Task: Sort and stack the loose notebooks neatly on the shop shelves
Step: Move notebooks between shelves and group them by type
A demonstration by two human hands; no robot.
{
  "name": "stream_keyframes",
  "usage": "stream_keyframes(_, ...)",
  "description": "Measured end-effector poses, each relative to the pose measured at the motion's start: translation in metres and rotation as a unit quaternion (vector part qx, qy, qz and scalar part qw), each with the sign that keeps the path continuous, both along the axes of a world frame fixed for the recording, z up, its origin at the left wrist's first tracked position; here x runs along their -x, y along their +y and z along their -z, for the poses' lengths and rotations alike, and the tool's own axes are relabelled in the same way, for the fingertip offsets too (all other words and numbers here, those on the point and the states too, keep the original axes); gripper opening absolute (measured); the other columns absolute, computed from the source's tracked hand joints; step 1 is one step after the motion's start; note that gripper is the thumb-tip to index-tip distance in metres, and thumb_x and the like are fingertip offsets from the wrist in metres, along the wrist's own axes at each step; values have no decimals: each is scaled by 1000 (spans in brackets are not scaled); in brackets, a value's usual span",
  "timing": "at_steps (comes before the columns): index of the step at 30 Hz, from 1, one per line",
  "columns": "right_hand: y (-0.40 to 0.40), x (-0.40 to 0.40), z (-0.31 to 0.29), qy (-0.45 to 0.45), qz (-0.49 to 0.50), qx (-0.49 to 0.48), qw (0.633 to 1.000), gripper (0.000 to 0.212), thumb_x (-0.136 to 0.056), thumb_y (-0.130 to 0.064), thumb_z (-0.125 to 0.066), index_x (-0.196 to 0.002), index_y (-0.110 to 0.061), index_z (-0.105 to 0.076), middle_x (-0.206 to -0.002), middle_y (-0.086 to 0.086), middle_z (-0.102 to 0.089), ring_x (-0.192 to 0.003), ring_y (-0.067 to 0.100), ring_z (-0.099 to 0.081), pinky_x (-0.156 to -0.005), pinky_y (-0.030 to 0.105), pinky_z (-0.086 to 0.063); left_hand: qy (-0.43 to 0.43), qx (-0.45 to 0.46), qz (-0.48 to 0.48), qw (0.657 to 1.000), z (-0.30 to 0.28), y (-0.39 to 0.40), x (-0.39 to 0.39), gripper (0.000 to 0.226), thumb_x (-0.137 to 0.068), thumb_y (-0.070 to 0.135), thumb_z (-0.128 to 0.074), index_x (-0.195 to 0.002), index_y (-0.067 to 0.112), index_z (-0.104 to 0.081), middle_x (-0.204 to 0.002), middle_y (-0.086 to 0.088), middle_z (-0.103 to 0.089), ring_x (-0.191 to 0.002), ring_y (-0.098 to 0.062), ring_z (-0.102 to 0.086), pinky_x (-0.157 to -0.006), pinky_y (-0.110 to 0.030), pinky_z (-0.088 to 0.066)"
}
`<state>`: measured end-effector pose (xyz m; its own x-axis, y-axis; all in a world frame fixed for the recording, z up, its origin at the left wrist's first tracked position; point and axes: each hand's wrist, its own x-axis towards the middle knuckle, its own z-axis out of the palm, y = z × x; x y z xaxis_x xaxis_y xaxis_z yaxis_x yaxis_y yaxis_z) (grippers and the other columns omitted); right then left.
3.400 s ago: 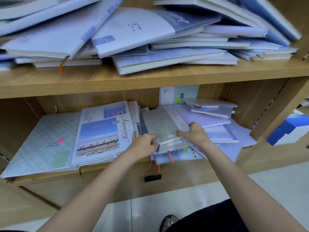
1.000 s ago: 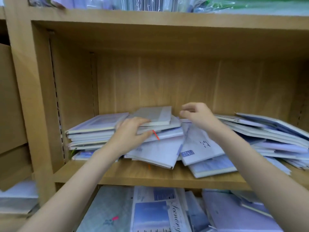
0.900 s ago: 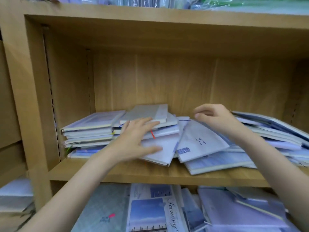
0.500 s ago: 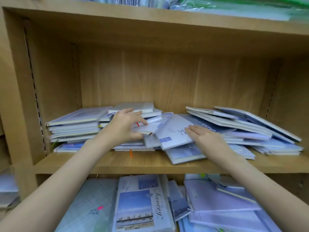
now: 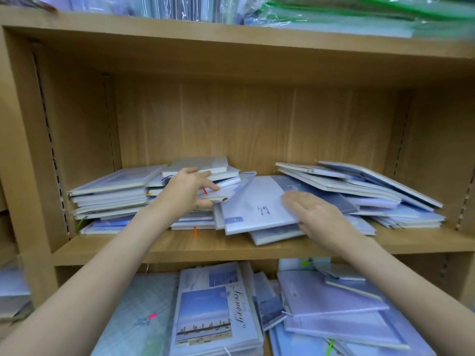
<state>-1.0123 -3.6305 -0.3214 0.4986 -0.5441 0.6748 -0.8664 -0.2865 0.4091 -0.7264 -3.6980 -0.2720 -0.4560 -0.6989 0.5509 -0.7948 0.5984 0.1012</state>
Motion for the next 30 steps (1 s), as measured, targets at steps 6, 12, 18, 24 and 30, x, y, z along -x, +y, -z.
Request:
stream_keyframes(6, 12, -8, -12, 30, 26, 73, 997, 41, -65, 0, -31, -79, -10, -69, -71, 5, -68, -57, 20, -66, -31, 17, -34, -17, -3, -31, 999, -1, 0, 4, 45, -82, 25, -69, -125, 25, -59, -147, 4, -37, -140, -17, -21, -100, -16, -18)
stream_keyframes(12, 57, -1, 4, 42, -37, 104, 993, 43, -59, 9, -55, -94, -9, -72, -92, 3, -73, -79, 19, -72, -42, 21, -49, -68, -27, -40, 997, 0, 1, 2, 46, -84, 34, -66, -128, 26, -56, -150, 4, -32, -141, -18, -20, -107, -27, -22)
stream_keyframes(18, 96, 18, 3, 82, -30, 37, 996, 43, -66, 10, -59, -101, -13, -73, -100, 2, -73, -81, 19, -72, -45, 21, -48, -46, -36, -40, 997, 21, 7, -4, 38, -87, 26, -64, -124, 23, -59, -154, -4, -25, -143, -25, -16, -110, -53, -22)
stream_keyframes(24, 125, 13, 24, 78, -26, 22, 996, 39, -72, 7, -49, -98, -10, -73, -96, 4, -73, -74, 19, -72, -43, 17, -40, 211, 30, -4, 977, 83, 75, -6, 24, -86, 8, -58, -106, 15, -68, -129, -10, -55, -122, -28, -47, -100, -35, -33)
stream_keyframes(30, 133, -16, 77, 5, -9, -9, 1000, 35, -59, 4, -77, -91, -9, -73, -87, 5, -73, -60, 19, -69, -35, 18, -38, 610, -573, 166, 522, 129, 161, 21, 40, -82, 36, -61, -116, 16, -59, -118, -15, -62, -102, -31, -64, -80, -44, -56)
